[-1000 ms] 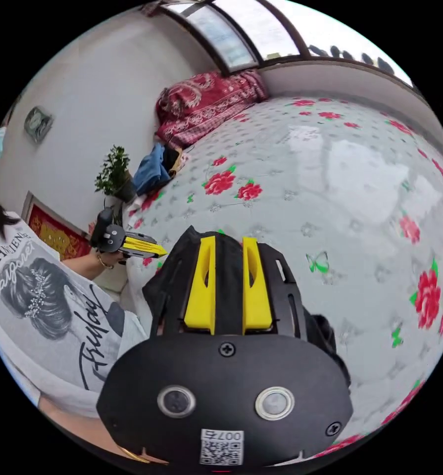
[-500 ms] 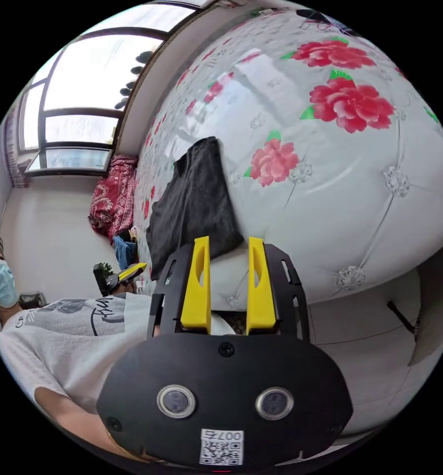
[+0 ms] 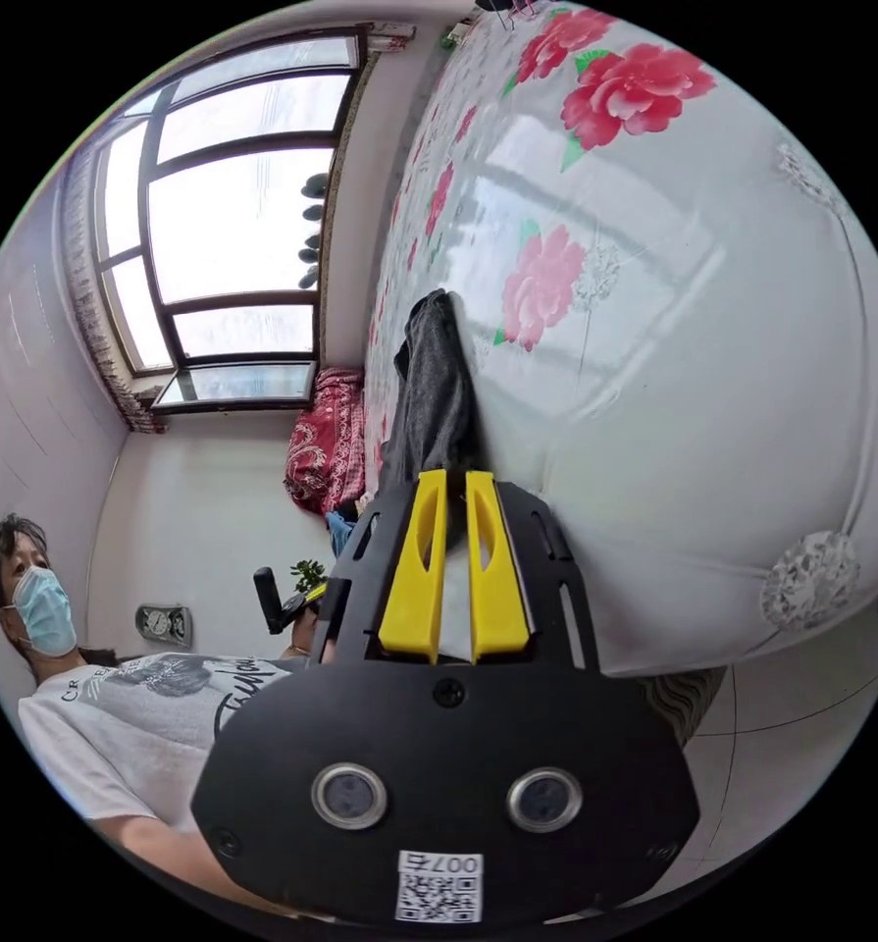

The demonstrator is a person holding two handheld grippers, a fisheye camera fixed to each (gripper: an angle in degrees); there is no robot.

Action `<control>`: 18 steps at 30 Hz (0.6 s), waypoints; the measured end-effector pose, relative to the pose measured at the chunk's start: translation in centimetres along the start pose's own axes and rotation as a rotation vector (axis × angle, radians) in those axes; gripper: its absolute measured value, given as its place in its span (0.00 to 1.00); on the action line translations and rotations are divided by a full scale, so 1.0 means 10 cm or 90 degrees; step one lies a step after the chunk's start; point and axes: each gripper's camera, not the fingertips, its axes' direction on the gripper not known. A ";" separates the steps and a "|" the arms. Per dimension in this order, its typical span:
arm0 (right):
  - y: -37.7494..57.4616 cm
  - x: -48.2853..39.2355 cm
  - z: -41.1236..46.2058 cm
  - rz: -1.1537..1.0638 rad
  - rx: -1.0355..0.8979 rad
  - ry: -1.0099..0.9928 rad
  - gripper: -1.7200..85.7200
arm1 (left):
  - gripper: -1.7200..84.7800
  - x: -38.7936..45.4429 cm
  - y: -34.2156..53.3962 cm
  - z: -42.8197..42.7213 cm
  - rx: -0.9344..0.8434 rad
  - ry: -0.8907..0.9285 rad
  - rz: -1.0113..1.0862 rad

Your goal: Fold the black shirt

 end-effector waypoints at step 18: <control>-0.34 -0.86 0.00 -0.086 -0.079 0.082 0.02 | 0.01 1.07 -0.76 0.99 -0.021 -0.028 0.146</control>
